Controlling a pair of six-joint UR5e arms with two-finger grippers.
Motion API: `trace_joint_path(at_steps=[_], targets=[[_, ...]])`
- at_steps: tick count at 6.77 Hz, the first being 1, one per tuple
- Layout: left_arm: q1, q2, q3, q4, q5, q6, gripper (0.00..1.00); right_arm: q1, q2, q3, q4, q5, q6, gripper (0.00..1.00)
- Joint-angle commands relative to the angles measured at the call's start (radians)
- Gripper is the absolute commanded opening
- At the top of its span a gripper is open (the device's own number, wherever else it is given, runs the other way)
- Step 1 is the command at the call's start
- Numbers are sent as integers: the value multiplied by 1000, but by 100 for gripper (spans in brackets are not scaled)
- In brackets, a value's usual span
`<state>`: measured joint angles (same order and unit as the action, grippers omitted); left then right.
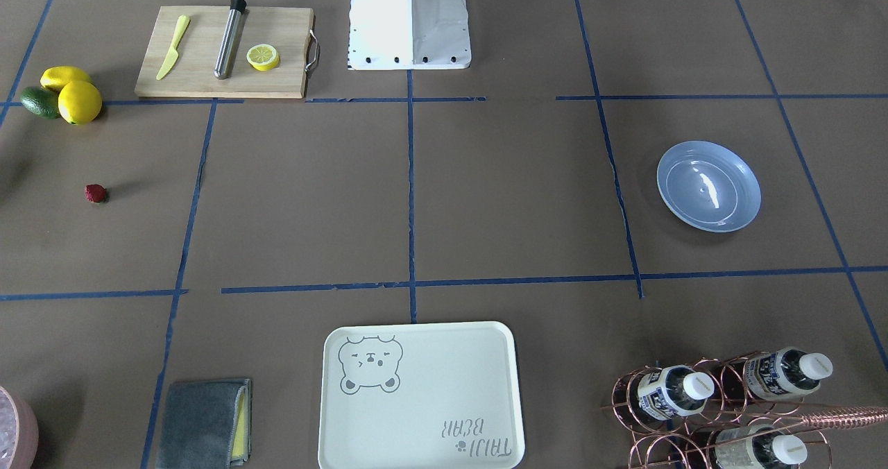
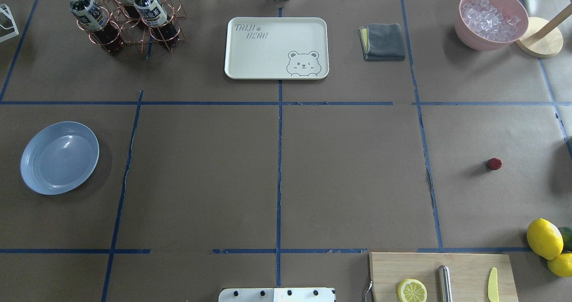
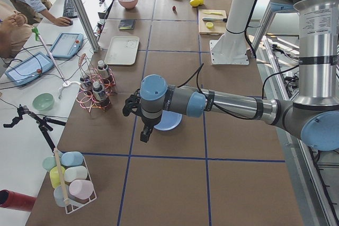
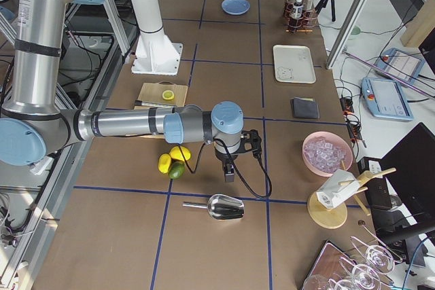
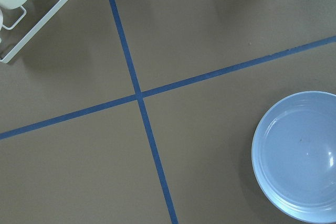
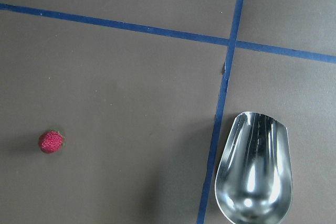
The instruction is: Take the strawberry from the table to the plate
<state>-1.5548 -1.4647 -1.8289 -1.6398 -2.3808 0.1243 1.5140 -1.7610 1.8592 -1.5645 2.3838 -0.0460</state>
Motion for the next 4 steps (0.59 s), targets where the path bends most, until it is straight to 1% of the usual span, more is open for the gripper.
trace_joint_path(at_steps=[1,4], targets=[[4,0,-3,0,2,2,100,0,0,0,1,0,0,100],[5,-3,0,-14,-3,5,100,0,0,-3,0,2,3,100]])
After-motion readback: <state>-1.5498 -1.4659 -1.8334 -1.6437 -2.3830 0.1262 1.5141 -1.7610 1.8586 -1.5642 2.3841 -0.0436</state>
